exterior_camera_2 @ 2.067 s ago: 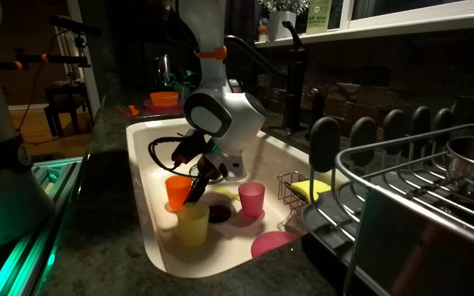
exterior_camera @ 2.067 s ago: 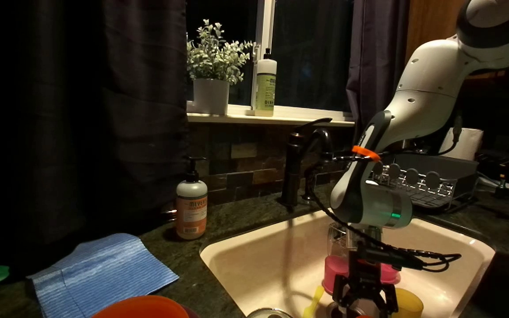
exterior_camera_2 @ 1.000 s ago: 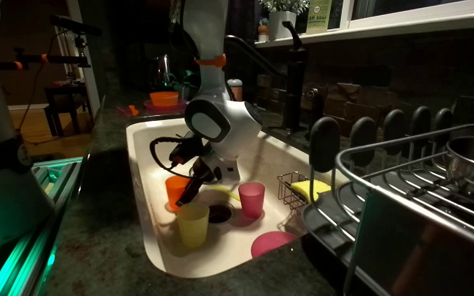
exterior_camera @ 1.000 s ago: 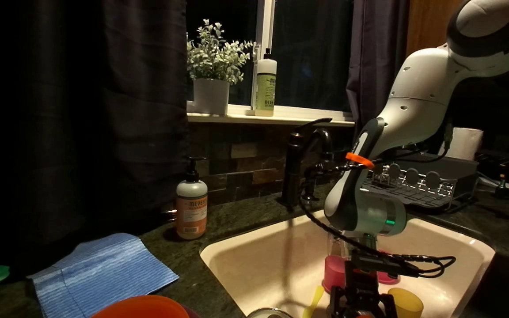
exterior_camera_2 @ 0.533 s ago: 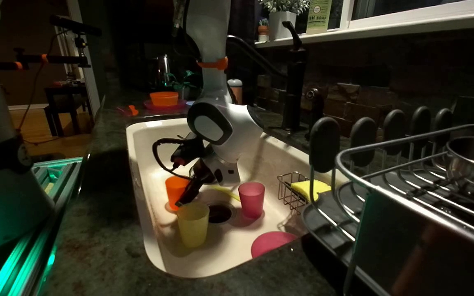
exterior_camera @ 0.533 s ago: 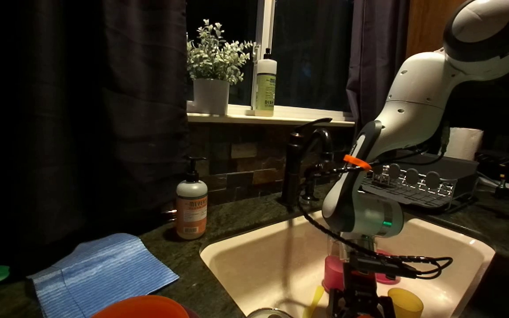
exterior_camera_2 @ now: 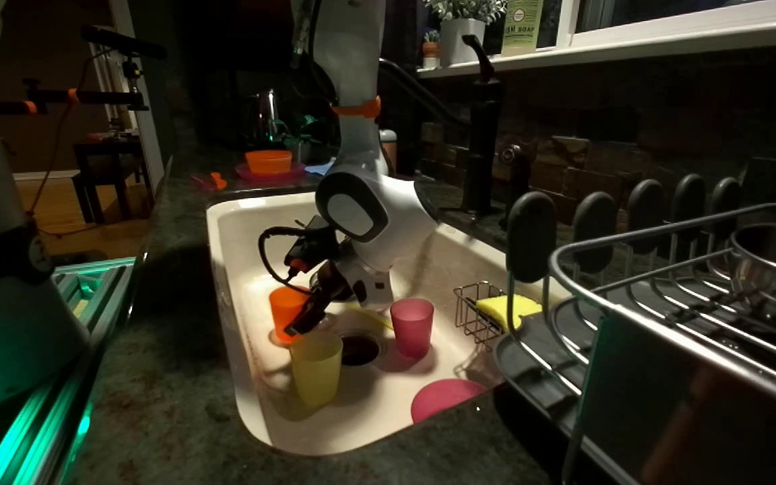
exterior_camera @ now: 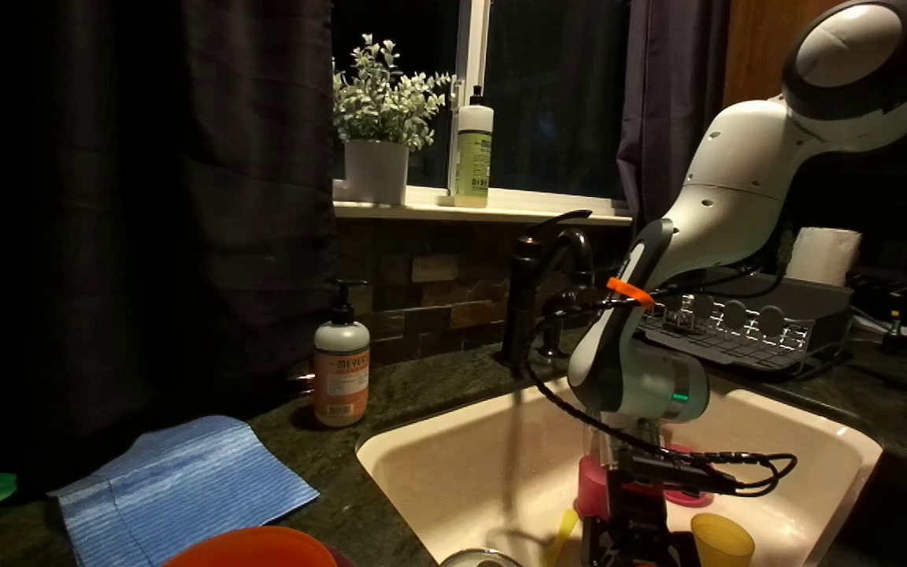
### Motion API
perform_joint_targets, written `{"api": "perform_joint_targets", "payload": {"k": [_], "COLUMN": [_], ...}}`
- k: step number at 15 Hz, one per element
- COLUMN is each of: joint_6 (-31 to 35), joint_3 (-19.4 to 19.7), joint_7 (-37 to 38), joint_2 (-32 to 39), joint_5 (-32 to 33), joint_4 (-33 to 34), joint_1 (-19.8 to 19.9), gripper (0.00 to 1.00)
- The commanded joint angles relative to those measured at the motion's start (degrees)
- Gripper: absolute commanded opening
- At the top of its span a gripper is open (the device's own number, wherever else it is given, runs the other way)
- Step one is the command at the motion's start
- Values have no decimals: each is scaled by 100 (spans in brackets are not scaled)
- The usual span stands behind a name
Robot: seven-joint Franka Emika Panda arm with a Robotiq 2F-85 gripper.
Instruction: Remove the orange cup from the sink
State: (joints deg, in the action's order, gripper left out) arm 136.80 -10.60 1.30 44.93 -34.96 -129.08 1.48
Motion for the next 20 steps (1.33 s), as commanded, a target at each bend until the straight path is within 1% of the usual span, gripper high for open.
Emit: {"api": "perform_joint_targets", "payload": {"k": [1,8,18,19,20], "joint_6": [-128,-19,-156,-166,-172], "joint_3": [27,76,30,29,25], "joint_7": [-95,-195,-316,-316,-320], "joint_2": [153,217,401,415,427], "joint_5": [79,167,179,179,172], "joint_4": [175,225,347,355,362], "joint_1": [12,-16,58,63,72], "gripper": [100,100,100,95,77]}}
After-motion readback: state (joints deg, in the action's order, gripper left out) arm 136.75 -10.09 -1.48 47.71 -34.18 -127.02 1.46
